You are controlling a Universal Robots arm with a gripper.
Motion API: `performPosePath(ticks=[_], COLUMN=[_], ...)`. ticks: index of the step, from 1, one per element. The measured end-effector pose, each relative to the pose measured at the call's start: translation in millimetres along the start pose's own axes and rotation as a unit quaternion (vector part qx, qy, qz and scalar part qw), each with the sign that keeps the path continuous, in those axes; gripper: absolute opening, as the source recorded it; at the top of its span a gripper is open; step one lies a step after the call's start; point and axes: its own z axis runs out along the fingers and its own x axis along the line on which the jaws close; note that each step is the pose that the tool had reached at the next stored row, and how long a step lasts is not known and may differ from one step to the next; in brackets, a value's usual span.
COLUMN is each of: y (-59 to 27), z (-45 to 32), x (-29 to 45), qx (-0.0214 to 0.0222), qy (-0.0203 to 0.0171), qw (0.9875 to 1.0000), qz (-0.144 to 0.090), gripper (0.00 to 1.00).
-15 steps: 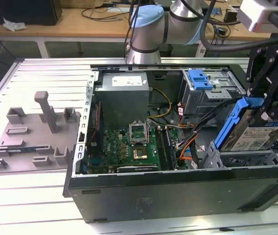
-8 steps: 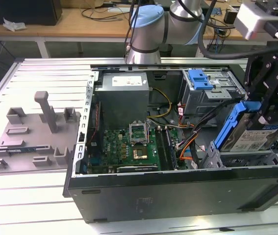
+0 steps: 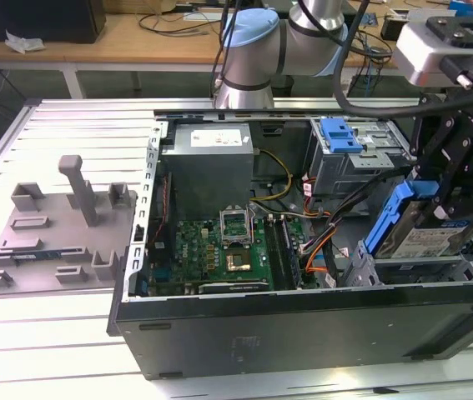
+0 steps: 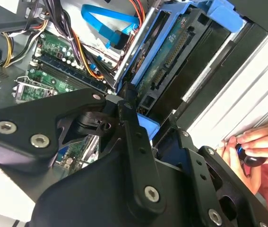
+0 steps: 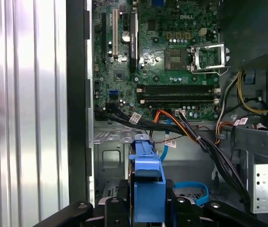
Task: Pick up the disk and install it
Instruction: 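Insert the disk into the insertion slot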
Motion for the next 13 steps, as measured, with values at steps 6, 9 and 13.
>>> performPosePath(ticks=[6, 9, 13], y=[0.0, 0.0, 0.0], z=[3.5, 3.5, 3.7], x=[0.1, 0.1, 0.1], qx=[0.0, 0.0, 0.0], qy=[0.0, 0.0, 0.0], qw=[1.0, 1.0, 1.0], qz=[0.0, 0.0, 0.0], gripper=[0.44, 0.44, 0.44])
